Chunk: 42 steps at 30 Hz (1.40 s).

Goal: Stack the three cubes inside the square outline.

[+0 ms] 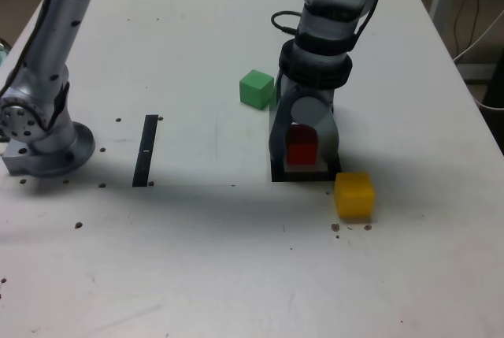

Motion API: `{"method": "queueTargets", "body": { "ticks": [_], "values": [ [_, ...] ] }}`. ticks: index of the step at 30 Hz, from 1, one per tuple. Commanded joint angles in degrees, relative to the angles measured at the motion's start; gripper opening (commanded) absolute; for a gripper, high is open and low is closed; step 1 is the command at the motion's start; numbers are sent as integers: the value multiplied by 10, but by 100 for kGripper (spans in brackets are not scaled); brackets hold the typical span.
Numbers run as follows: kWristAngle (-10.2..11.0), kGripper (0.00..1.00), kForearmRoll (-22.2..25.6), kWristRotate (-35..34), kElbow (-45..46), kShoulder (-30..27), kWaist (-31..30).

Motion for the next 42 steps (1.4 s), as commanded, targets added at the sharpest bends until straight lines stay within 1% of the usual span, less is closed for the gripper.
{"method": "queueTargets", "body": {
  "ticks": [1,6,9,12,17,21,26,35,38,42],
  "values": [
    [-3,88,-5,6,3,3,2],
    [-2,97,-7,7,7,-3,3],
    [0,99,-8,6,10,-10,3],
    [3,99,-9,2,17,-21,3],
    [20,99,-4,-11,29,-56,3],
    [32,99,10,-19,31,-85,3],
    [40,99,27,-20,24,-103,3],
    [43,99,34,-20,21,-108,0],
    [42,99,41,-21,11,-106,-11],
    [42,99,64,-27,-16,-99,-37]
  ]
}}
